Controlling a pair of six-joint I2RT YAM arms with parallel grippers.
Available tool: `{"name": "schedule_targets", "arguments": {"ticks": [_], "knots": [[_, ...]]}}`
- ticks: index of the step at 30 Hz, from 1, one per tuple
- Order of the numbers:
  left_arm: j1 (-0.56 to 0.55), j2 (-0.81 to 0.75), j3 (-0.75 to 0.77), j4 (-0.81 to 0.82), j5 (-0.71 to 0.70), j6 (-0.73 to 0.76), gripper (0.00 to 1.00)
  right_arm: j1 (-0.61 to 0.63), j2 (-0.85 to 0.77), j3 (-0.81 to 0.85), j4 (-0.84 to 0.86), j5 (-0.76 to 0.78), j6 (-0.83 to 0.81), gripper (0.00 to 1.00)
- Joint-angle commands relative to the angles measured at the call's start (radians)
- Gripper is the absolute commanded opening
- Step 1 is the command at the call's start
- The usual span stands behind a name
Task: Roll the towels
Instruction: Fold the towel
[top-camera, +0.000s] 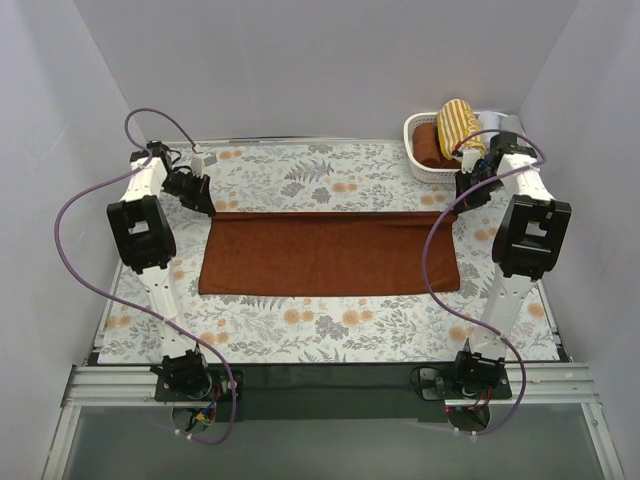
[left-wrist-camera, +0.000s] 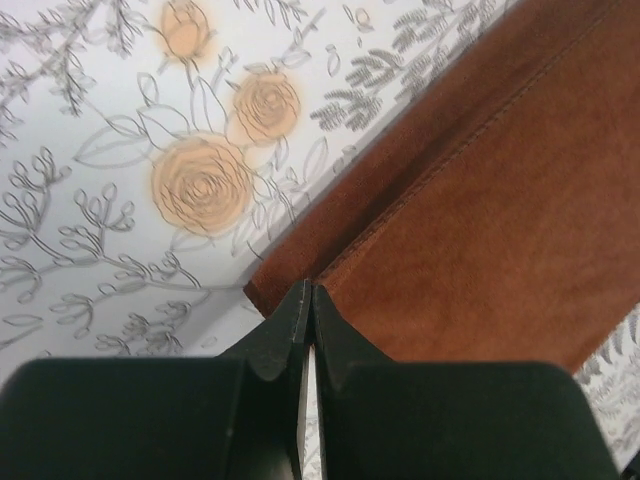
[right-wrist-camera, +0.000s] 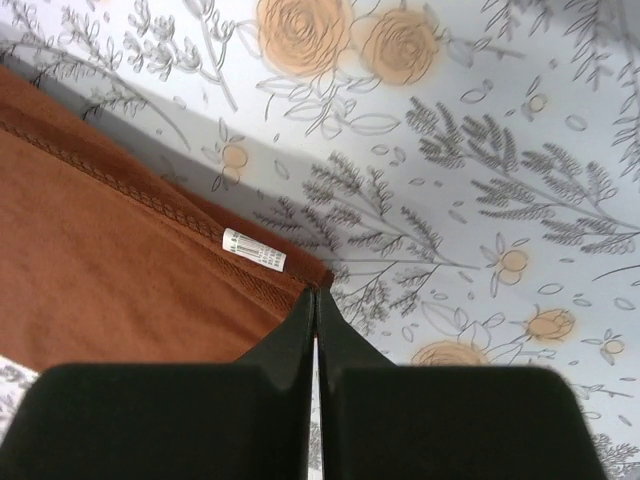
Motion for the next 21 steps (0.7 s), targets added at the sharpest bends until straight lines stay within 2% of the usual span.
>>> {"name": "schedule_targets", "arguments": {"ticks": [1, 6, 10, 21], "knots": [[0.026, -0.118, -0.008, -0.095, 0.015, 0.076, 0.0, -0.012, -0.058, -0.026, -0.082, -0.019, -0.064, 0.01], [0.029, -0.125, -0.008, -0.217, 0.0, 0.134, 0.0, -0.015, -0.072, -0.043, -0.16, -0.014, -0.098, 0.01], [0.035, -0.173, -0.048, -0.239, -0.032, 0.179, 0.0, -0.021, -0.081, -0.055, -0.204, -0.004, -0.116, 0.01], [0.037, -0.357, -0.359, -0.213, -0.092, 0.284, 0.0, -0.024, -0.173, -0.184, -0.251, 0.016, -0.198, 0.01]]}}
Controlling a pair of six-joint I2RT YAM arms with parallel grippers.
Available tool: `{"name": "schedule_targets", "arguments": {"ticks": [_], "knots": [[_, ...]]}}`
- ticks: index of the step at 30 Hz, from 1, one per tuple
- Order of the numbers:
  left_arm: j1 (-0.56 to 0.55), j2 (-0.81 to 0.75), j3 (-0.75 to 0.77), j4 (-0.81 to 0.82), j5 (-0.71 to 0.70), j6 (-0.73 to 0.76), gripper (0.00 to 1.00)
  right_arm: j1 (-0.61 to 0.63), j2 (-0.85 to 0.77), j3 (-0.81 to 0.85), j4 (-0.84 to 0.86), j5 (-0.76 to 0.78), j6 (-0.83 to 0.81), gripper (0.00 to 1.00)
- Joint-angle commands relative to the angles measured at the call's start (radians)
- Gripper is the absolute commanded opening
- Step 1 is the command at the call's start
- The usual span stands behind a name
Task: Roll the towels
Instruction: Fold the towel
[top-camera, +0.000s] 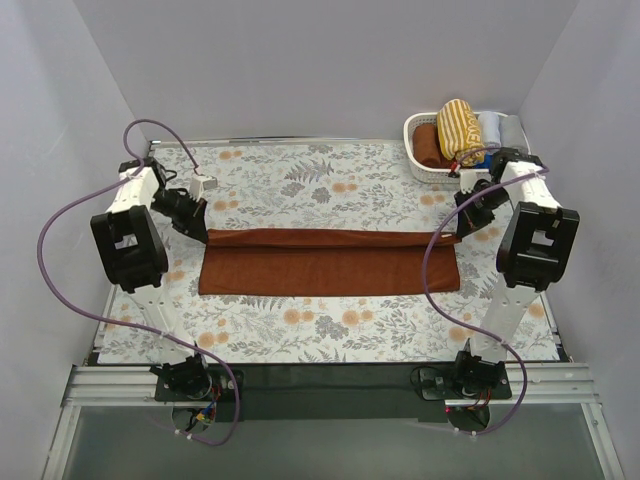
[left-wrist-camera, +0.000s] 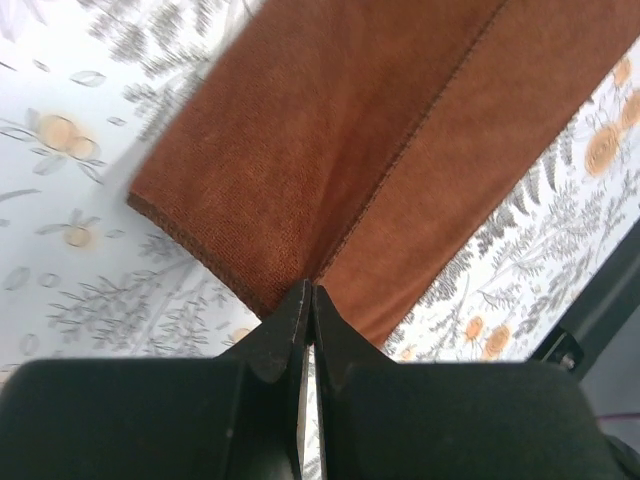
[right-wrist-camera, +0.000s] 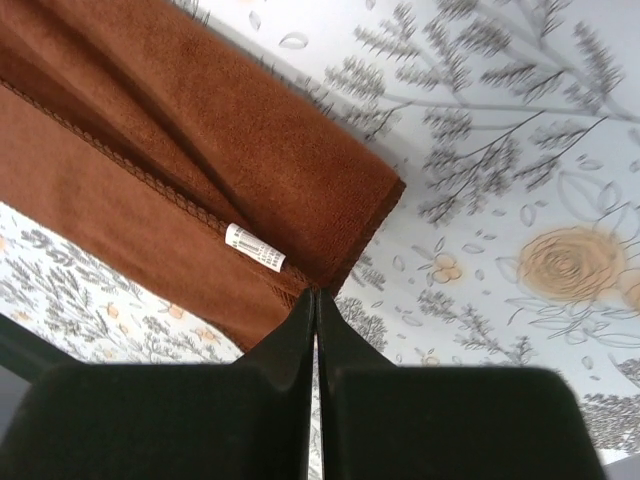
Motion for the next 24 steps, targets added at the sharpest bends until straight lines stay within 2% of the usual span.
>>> {"name": "schedule_targets", "arguments": {"ticks": [1, 9, 13, 20, 24], "knots": [[0.009, -0.088, -0.059, -0.003, -0.036, 0.058, 0.0, -0.01, -0.069, -0.056, -0.052, 0.023, -0.06, 0.01], [0.012, -0.086, -0.056, -0.027, -0.06, 0.084, 0.0, -0.015, -0.14, -0.204, -0.047, 0.04, -0.117, 0.01], [0.012, -0.1, -0.1, -0.023, -0.076, 0.113, 0.0, -0.017, -0.157, -0.261, -0.032, 0.063, -0.142, 0.01], [0.017, -0.151, -0.176, 0.002, -0.059, 0.146, 0.0, -0.017, -0.152, -0.278, -0.008, 0.073, -0.14, 0.01], [0.031, -0.152, -0.124, -0.035, -0.025, 0.166, 0.0, -0.018, -0.165, -0.249, -0.014, 0.075, -0.137, 0.01]]}}
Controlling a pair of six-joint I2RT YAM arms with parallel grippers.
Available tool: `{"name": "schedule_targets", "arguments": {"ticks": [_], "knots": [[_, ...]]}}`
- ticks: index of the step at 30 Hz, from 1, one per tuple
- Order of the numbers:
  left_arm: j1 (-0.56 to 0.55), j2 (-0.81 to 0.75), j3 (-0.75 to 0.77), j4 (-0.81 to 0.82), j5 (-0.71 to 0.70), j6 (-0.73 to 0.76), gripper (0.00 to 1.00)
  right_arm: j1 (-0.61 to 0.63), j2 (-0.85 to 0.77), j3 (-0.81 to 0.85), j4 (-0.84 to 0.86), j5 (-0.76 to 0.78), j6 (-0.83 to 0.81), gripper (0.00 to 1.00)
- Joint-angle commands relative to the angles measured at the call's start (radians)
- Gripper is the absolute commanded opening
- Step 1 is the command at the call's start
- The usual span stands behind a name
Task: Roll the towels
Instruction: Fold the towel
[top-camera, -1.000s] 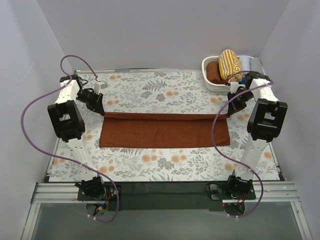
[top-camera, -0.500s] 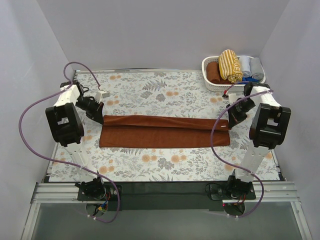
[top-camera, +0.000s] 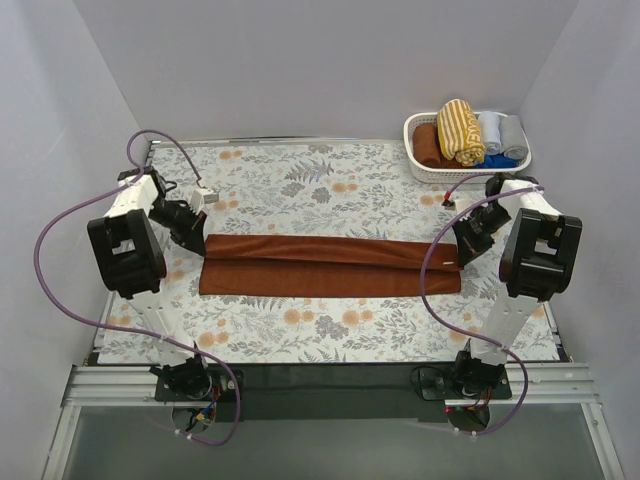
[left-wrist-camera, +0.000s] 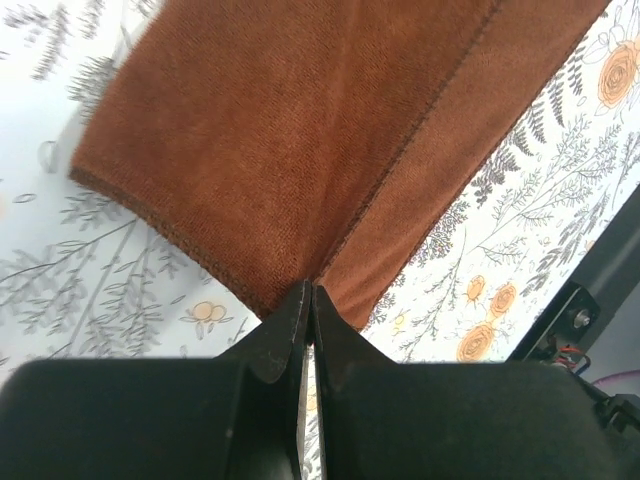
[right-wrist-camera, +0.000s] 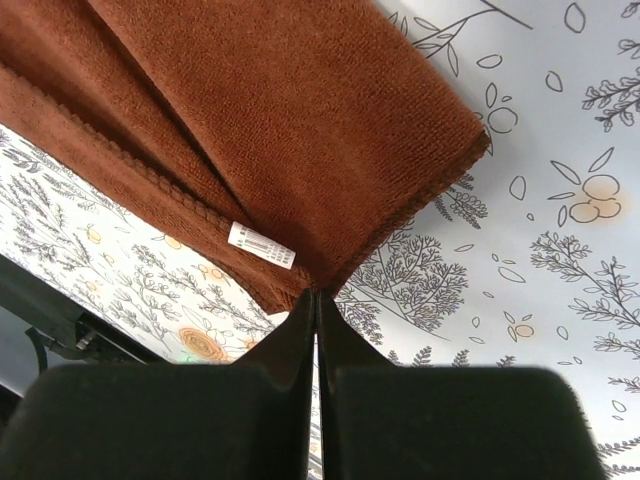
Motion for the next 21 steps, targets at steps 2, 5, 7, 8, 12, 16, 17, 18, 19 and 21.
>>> {"name": "schedule_targets", "arguments": {"ticks": [2, 5, 7, 8, 12, 16, 17, 18, 19, 21], "knots": [[0.036, -0.079, 0.074, -0.035, 0.046, 0.042, 0.0, -0.01, -0.071, 0.041, -0.007, 0.012, -0.021, 0.01], [0.041, -0.104, 0.067, -0.035, 0.036, 0.054, 0.0, -0.01, -0.094, 0.026, -0.013, 0.012, -0.036, 0.01], [0.041, -0.116, 0.015, -0.035, 0.016, 0.077, 0.0, -0.012, -0.097, -0.012, -0.01, 0.023, -0.057, 0.01], [0.041, -0.118, -0.004, -0.035, 0.008, 0.085, 0.0, -0.01, -0.095, -0.026, -0.005, 0.026, -0.063, 0.01], [0.047, -0.124, -0.082, -0.018, -0.009, 0.102, 0.0, -0.012, -0.083, -0.066, 0.015, 0.033, -0.07, 0.01], [0.048, -0.118, -0.151, 0.028, -0.009, 0.07, 0.0, -0.012, -0.048, -0.077, 0.031, 0.036, -0.059, 0.01], [0.048, -0.118, -0.175, 0.047, -0.007, 0.058, 0.0, -0.012, -0.045, -0.083, 0.033, 0.038, -0.057, 0.01], [0.047, -0.122, -0.186, 0.059, -0.012, 0.051, 0.0, -0.012, -0.043, -0.088, 0.036, 0.04, -0.057, 0.01], [0.048, -0.125, -0.197, 0.071, -0.014, 0.044, 0.0, -0.012, -0.043, -0.101, 0.045, 0.044, -0.056, 0.01], [0.048, -0.128, -0.211, 0.1, -0.017, 0.022, 0.0, -0.012, -0.046, -0.109, 0.053, 0.049, -0.054, 0.01]]}}
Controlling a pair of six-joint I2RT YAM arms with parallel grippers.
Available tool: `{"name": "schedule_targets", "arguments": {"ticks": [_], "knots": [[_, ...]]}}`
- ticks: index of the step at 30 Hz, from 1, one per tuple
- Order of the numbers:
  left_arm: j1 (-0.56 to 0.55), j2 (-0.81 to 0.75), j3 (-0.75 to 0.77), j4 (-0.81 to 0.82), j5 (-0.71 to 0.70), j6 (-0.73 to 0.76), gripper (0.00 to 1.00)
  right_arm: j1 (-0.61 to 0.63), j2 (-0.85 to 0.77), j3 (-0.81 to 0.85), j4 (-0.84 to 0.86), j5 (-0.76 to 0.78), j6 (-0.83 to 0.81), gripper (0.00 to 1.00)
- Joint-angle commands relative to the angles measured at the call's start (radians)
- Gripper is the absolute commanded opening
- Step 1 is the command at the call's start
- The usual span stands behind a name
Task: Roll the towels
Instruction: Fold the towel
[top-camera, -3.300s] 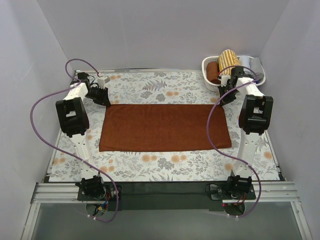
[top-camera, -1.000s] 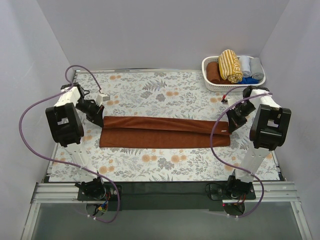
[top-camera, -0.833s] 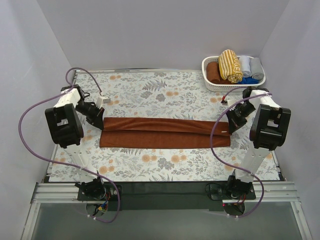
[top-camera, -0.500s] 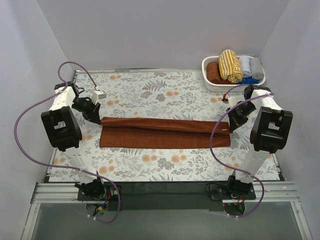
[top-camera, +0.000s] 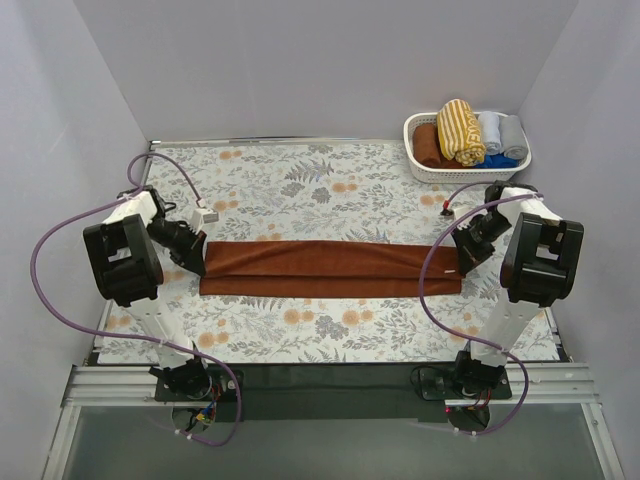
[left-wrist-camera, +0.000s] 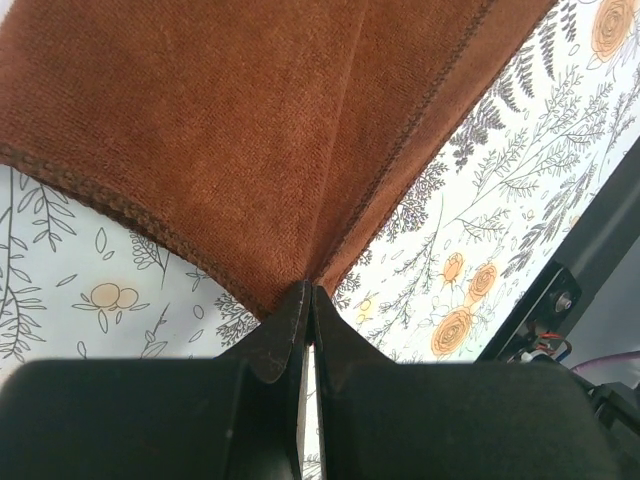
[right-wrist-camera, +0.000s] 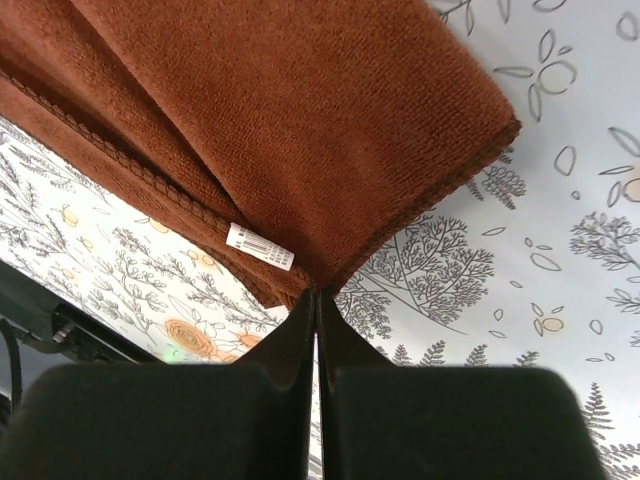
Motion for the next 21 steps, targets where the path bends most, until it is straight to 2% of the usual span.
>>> {"name": "schedule_targets", "arguments": {"ticks": [1, 4, 12, 16, 21], "knots": [[0.007, -0.047, -0.013, 0.065, -0.009, -0.025, 0.0, -0.006, 0.004, -0.014, 0.019, 0.026, -0.013, 0.01], [0.009, -0.039, 0.002, 0.07, -0.003, -0.04, 0.0, -0.006, -0.003, 0.002, 0.016, 0.029, -0.007, 0.01], [0.019, -0.065, 0.134, -0.051, 0.051, -0.023, 0.0, -0.007, -0.068, 0.046, -0.023, 0.033, -0.035, 0.01], [0.039, -0.096, 0.108, -0.076, 0.034, 0.02, 0.0, -0.007, -0.093, -0.01, -0.017, 0.058, -0.068, 0.01], [0.05, -0.124, -0.01, -0.059, -0.003, 0.076, 0.0, -0.009, -0.102, -0.076, 0.011, 0.079, -0.082, 0.01]]}}
